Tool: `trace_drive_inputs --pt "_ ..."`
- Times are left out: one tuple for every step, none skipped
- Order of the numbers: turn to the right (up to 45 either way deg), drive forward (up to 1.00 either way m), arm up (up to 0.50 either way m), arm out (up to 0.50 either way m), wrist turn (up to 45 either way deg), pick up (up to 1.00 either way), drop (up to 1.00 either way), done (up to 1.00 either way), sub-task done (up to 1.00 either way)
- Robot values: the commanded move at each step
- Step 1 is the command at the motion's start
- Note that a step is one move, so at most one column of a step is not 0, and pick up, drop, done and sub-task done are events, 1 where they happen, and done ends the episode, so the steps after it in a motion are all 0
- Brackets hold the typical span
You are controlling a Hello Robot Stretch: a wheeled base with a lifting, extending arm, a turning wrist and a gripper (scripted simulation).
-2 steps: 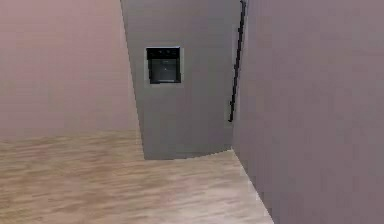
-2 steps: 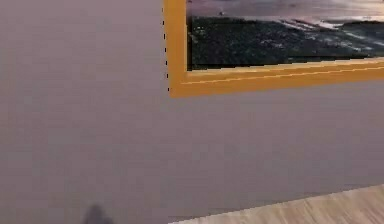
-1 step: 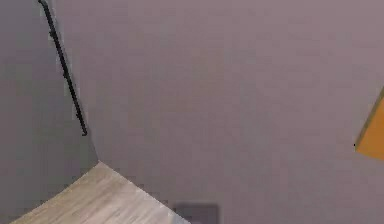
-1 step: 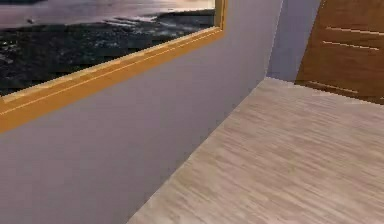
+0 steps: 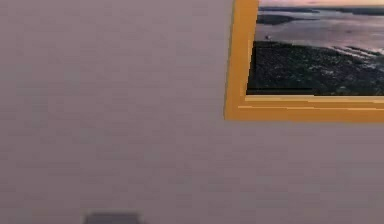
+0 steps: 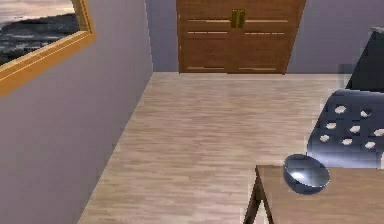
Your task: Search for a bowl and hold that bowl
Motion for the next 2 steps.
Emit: trace_drive_inputs --pt "0.0 0.10 0.00 0.00 0.0 0.00 0.00 0.00 0.00" --pt "45.0 0.00 0.00 0.00 0.0 0.00 0.00 0.00 0.00"
